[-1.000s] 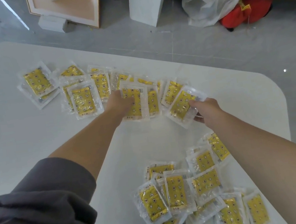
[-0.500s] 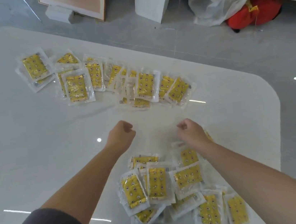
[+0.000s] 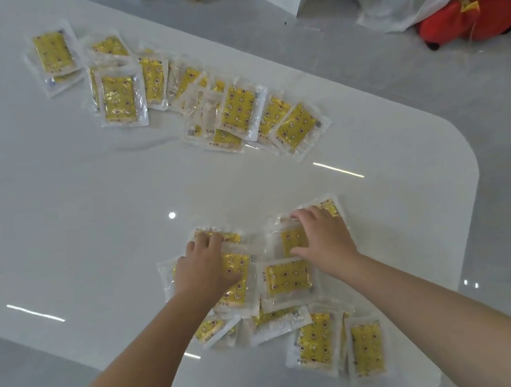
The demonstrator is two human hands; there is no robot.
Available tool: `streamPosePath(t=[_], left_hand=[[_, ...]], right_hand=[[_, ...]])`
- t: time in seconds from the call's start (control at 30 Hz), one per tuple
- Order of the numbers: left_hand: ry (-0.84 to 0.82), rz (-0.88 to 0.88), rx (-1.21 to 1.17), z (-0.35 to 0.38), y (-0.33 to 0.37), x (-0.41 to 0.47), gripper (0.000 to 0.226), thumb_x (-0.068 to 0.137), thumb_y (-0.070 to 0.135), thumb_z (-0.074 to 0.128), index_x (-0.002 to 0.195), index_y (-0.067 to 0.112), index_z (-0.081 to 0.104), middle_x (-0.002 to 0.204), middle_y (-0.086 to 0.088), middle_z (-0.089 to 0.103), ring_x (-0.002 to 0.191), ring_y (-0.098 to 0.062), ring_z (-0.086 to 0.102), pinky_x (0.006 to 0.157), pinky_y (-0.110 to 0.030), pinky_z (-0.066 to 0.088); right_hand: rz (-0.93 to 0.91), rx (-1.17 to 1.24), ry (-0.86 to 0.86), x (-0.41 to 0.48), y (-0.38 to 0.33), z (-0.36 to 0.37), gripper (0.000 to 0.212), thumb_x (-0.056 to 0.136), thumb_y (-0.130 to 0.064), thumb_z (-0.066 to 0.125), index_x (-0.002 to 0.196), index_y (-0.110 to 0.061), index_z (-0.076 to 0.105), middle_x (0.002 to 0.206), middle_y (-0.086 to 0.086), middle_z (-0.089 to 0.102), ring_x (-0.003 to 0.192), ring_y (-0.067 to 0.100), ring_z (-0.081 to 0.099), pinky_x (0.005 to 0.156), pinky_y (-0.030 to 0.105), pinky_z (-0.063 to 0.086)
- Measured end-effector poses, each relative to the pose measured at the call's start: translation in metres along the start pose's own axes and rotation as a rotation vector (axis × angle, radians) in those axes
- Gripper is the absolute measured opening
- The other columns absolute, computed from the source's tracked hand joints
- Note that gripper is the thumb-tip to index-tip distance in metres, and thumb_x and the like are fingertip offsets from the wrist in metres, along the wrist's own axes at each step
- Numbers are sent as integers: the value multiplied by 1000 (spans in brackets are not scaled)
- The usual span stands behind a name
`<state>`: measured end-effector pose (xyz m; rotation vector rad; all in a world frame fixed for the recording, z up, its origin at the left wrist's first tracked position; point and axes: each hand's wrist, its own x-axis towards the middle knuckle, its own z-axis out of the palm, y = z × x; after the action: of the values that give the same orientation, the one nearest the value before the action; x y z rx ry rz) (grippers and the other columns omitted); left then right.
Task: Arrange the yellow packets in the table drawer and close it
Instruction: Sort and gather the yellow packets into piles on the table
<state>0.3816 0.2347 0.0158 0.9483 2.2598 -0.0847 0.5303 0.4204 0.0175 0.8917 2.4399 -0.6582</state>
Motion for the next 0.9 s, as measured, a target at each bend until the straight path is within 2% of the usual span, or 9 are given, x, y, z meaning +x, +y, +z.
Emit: streamPosePath(t=[0.13,0.3,0.37,0.43,0.57,0.63,0.7,0.77,0.9], left_hand=[[-33,-15,160,3,2,4,79,70,60,72,129,21,37,122,1,49,110,-19,51,90,-33,45],[-103,-220,-266,-2,7,14,45,77,30,77,105,16,44,80,2,58,80,-23,60,71,-33,47],[-177,-239,-291,-6,4,19,31,80,28,74,92,16,49,77,0,56,78,-22,60,69,-33,49],[-210,-195,-241,-11,1,21,23,81,31,69,86,17,52,87,-1,56,83,-21,57,77,-34,48],[8,38,-12,-22,-9,25,29,84,37,65,105,18,61,127,0,45,117,-21,44,98,-37,37],[27,143,82,-26,-15,28,29,85,35,63,109,19,60,139,1,39,128,-20,38,104,-38,34],[-24,207,156,-25,-18,31,27,87,31,61,110,19,59,139,0,40,125,-20,41,104,-36,35],[-44,259,225,-23,-17,34,29,87,28,59,115,19,58,137,0,40,124,-19,42,105,-36,35],[-29,361,350,-20,-9,38,38,87,23,55,125,22,54,141,-1,34,127,-21,39,107,-39,32]], right_hand=[[49,-37,5,12,-4,1,45,79,-40,73,115,-26,49,115,-7,54,109,16,52,94,34,38],[107,149,-97,17,-2,-11,19,81,-22,72,86,-21,54,82,-10,50,83,17,54,66,29,40],[91,165,-100,17,3,-16,14,85,-18,68,81,-21,54,81,-9,50,82,16,54,64,28,38],[57,155,-86,14,6,-22,14,88,-20,64,80,-21,53,87,-7,51,82,15,53,65,28,38],[47,174,-61,8,12,-29,8,97,-25,49,92,-21,44,77,-7,54,74,20,56,61,32,42],[106,253,-75,9,15,-28,14,94,-29,54,98,-23,42,78,-4,54,73,23,60,60,35,49],[232,494,-150,11,18,-26,32,83,-27,70,105,-23,46,93,1,56,79,23,64,61,36,57],[285,635,-221,11,20,-24,41,76,-20,79,107,-19,53,105,6,60,83,19,64,58,27,54],[399,927,-203,9,23,-15,29,78,-15,78,106,-10,68,90,4,67,69,18,57,57,25,46]])
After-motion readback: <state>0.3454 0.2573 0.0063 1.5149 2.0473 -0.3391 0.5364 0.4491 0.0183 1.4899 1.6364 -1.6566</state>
